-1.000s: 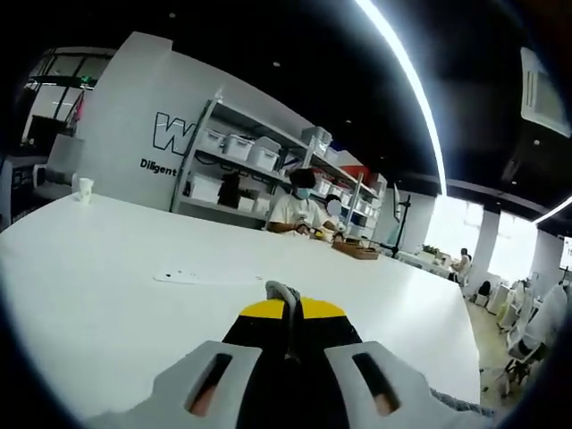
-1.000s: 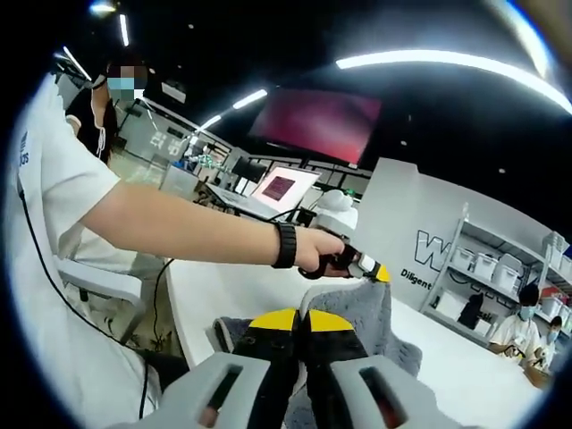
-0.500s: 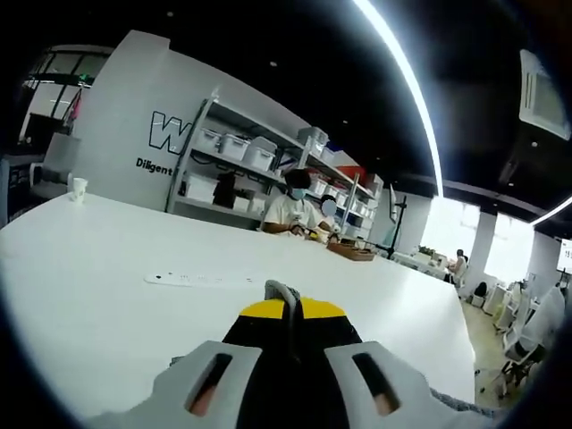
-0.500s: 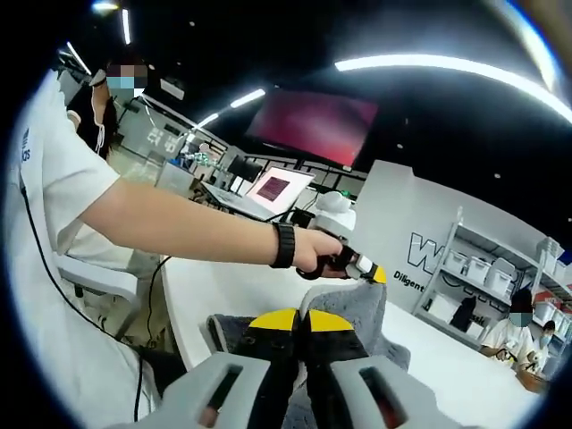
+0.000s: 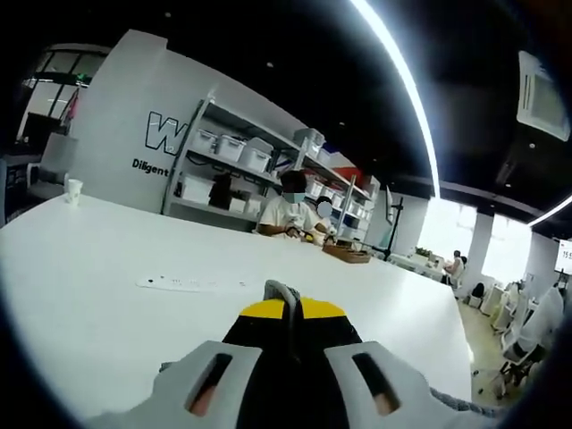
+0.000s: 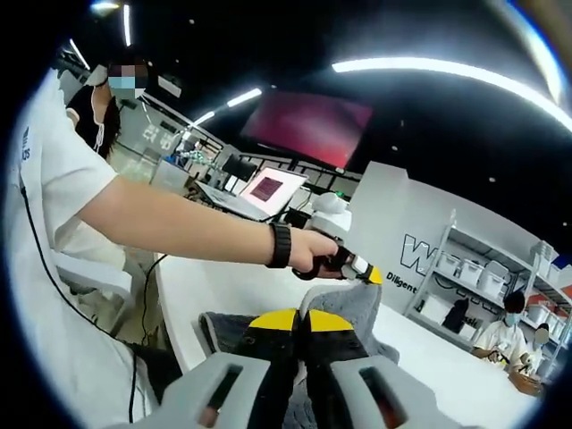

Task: Open the folded towel by lifting each exposed corner and separating the folded layers until the towel lies flat within the target outline without major curled edges

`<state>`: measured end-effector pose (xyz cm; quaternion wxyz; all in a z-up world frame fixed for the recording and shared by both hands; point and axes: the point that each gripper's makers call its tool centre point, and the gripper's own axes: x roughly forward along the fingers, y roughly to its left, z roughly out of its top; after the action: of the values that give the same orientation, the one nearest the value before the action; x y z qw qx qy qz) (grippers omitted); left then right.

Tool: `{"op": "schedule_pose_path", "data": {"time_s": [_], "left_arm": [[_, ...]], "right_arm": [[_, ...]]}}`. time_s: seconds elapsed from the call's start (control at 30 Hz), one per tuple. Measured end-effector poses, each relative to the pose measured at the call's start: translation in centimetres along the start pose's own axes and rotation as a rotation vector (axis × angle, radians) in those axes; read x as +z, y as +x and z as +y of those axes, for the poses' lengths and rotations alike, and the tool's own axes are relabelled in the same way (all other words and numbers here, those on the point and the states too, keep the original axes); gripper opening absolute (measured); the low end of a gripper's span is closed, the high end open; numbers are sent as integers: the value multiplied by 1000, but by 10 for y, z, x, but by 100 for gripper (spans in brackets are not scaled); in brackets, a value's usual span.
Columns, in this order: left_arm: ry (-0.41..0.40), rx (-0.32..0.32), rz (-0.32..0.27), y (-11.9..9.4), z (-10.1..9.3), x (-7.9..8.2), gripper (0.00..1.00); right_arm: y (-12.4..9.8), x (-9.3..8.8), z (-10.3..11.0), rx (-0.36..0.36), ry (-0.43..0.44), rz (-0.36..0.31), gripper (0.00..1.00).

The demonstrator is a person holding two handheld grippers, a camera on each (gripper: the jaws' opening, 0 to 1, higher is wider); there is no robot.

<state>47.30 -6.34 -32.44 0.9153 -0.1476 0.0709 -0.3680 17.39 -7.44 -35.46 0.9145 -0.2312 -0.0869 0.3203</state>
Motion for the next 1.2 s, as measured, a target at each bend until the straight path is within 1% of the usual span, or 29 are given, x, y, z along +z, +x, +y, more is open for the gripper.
{"op": "schedule_pose_path", "data": {"time_s": [0.1, 0.43, 0.57, 0.73, 0.9, 1.0, 1.2], "left_arm": [[10, -10, -1, 2, -9, 2, 1], [14, -22, -5, 4, -18, 1, 1], [34, -30, 0, 7, -24, 0, 1], [40, -48, -9, 11, -34, 3, 1], [51, -56, -9, 13, -39, 3, 1], [33, -68, -21, 14, -42, 6, 1], [43, -81, -29, 17, -51, 11, 1]], "right_arm": [[-4, 2, -5, -17, -12, 3, 0], [-8, 1, -9, -28, -14, 1, 0], [-13, 2, -15, -44, -20, 0, 0], [-19, 4, -21, -64, -28, -3, 0], [-23, 4, -27, -80, -29, -6, 0], [-25, 4, -29, -87, -34, -4, 0], [-30, 4, -34, -101, -46, 1, 0]]}}
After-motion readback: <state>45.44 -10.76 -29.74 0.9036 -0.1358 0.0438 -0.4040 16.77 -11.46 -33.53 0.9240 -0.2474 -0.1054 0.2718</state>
